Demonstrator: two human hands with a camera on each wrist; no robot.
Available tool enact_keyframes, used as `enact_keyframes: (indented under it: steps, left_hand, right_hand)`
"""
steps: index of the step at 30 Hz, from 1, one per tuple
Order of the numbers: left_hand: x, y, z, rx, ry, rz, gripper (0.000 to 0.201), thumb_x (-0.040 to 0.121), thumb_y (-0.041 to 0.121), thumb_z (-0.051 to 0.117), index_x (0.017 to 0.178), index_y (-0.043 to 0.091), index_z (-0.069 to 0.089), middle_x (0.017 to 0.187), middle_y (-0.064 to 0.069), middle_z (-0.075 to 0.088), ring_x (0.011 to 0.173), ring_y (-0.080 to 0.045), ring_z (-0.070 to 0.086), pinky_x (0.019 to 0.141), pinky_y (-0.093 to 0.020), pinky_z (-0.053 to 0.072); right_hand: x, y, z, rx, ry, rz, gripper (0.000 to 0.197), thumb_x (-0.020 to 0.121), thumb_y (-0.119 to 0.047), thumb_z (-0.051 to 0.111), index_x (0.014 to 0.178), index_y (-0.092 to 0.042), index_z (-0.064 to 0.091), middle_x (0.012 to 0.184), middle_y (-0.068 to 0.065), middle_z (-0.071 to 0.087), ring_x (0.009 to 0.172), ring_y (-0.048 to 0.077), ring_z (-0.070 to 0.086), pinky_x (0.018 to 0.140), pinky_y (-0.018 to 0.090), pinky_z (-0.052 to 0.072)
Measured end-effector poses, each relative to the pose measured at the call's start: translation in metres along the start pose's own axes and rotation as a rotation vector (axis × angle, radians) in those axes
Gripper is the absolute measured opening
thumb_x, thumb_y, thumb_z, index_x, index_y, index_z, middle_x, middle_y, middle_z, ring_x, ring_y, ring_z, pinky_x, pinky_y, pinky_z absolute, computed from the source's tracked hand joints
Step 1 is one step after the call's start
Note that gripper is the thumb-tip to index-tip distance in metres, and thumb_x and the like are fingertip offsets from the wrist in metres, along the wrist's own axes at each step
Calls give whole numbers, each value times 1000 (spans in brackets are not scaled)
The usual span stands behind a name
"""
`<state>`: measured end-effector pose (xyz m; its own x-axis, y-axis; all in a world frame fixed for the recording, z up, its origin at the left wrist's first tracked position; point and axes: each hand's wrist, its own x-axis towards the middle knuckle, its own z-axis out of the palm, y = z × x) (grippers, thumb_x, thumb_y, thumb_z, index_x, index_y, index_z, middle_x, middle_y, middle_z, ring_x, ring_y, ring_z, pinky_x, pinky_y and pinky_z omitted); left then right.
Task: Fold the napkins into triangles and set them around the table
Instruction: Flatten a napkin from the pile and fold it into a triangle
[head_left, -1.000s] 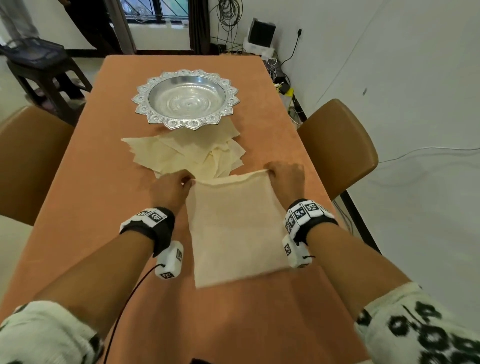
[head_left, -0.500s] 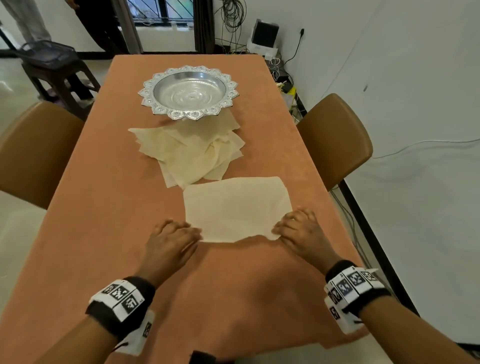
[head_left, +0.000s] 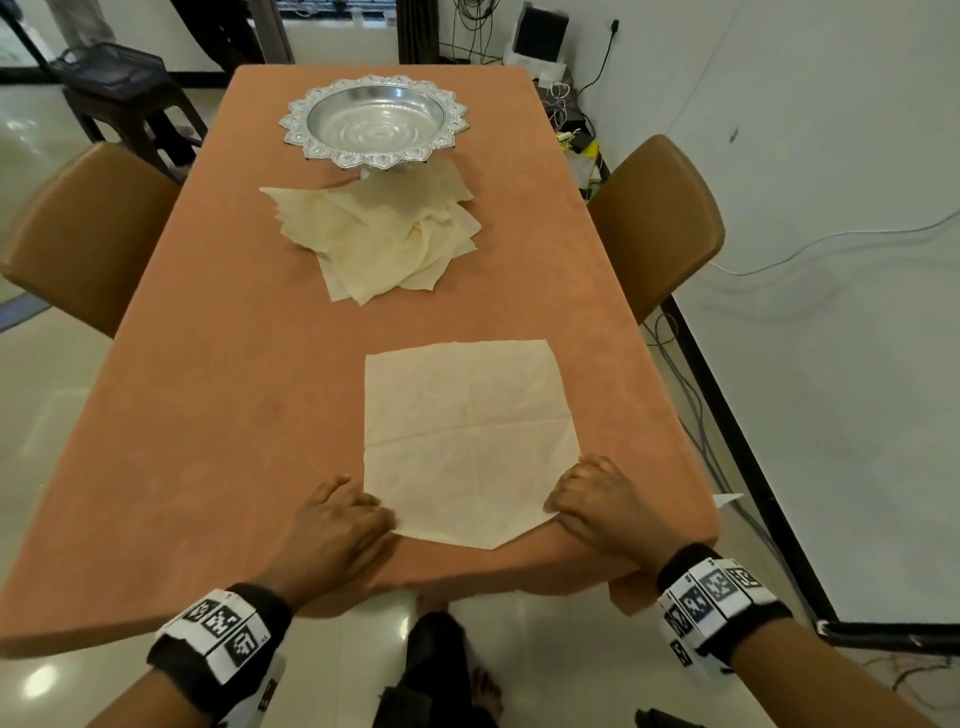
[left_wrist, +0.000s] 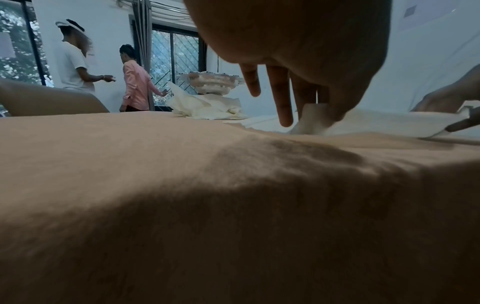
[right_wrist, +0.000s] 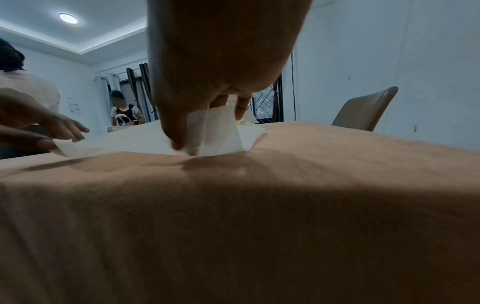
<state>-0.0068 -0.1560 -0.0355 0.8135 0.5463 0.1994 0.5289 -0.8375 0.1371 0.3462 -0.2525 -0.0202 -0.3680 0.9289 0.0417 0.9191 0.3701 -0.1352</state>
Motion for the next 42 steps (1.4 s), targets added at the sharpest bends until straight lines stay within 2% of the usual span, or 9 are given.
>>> enact_keyframes:
  steps: [6, 11, 14, 17, 20, 24, 30, 34, 42]
  left_hand:
    - [-13, 14, -14, -52, -159, -7, 42, 88, 61, 38, 83, 33, 70, 73, 17, 66, 68, -5, 62, 84, -31, 49]
    - [25, 18, -43, -230, -54, -310, 67, 85, 75, 22, 103, 30, 70, 89, 10, 70, 79, -8, 61, 72, -29, 44]
    - [65, 20, -31, -169, -129, -462, 71, 83, 67, 21, 129, 26, 56, 131, 3, 59, 116, -17, 55, 92, -35, 43]
    - [88, 23, 0, -95, -411, -544, 70, 92, 64, 28, 151, 27, 20, 159, -2, 15, 146, -21, 16, 116, -46, 16]
    - [89, 21, 25, -113, -477, -584, 87, 82, 79, 19, 152, 32, 0, 161, 0, -8, 148, -21, -6, 116, -52, 2]
    - [74, 12, 35, -133, -459, -541, 107, 59, 91, -6, 151, 35, -8, 159, 2, -16, 146, -20, -15, 115, -52, -6]
    - [45, 43, 19, -149, -283, -520, 90, 75, 81, -4, 148, 29, -10, 156, 5, -15, 143, -14, -16, 112, -43, -15]
    - [37, 66, 34, -151, -334, -540, 96, 70, 79, -21, 150, 26, -13, 156, 5, -20, 143, -12, -20, 113, -38, -15]
    - [26, 90, 28, -156, -343, -578, 86, 80, 73, -8, 151, 25, -12, 155, 4, -22, 145, -15, -19, 115, -42, -12]
  right_hand:
    - [-23, -9, -2, 56, -93, -31, 44, 84, -63, 38, 89, -32, 70, 88, -17, 68, 87, 6, 61, 85, 31, 44]
    - [4, -13, -29, 292, 108, 154, 66, 89, -68, 26, 106, -20, 69, 104, -6, 69, 100, 11, 58, 89, 31, 34]
    - [43, -13, -20, 205, 63, 336, 44, 96, -49, 38, 118, -20, 62, 123, -2, 62, 116, 17, 53, 95, 34, 36]
    - [67, -17, 5, 153, -181, 467, 57, 97, -51, 32, 146, -21, 31, 157, -1, 20, 143, 18, 19, 114, 40, 16]
    - [72, -22, 26, 152, -248, 550, 74, 91, -66, 11, 152, -25, 0, 159, -3, -10, 146, 16, -7, 116, 44, -3]
    - [59, -33, 37, 115, -204, 577, 93, 71, -73, -20, 151, -26, -9, 156, -5, -20, 145, 14, -15, 115, 45, -9]
    - [34, -45, 38, 130, -57, 572, 77, 86, -67, -8, 150, -23, -9, 157, -6, -16, 143, 9, -16, 114, 41, -15]
    - [37, -51, 43, 124, -128, 502, 87, 79, -70, -18, 151, -24, -4, 159, -4, -7, 145, 12, -10, 116, 43, -9]
    - [22, -54, 43, 130, -128, 472, 81, 83, -71, -10, 150, -25, -5, 158, -6, -9, 145, 10, -9, 118, 47, -3]
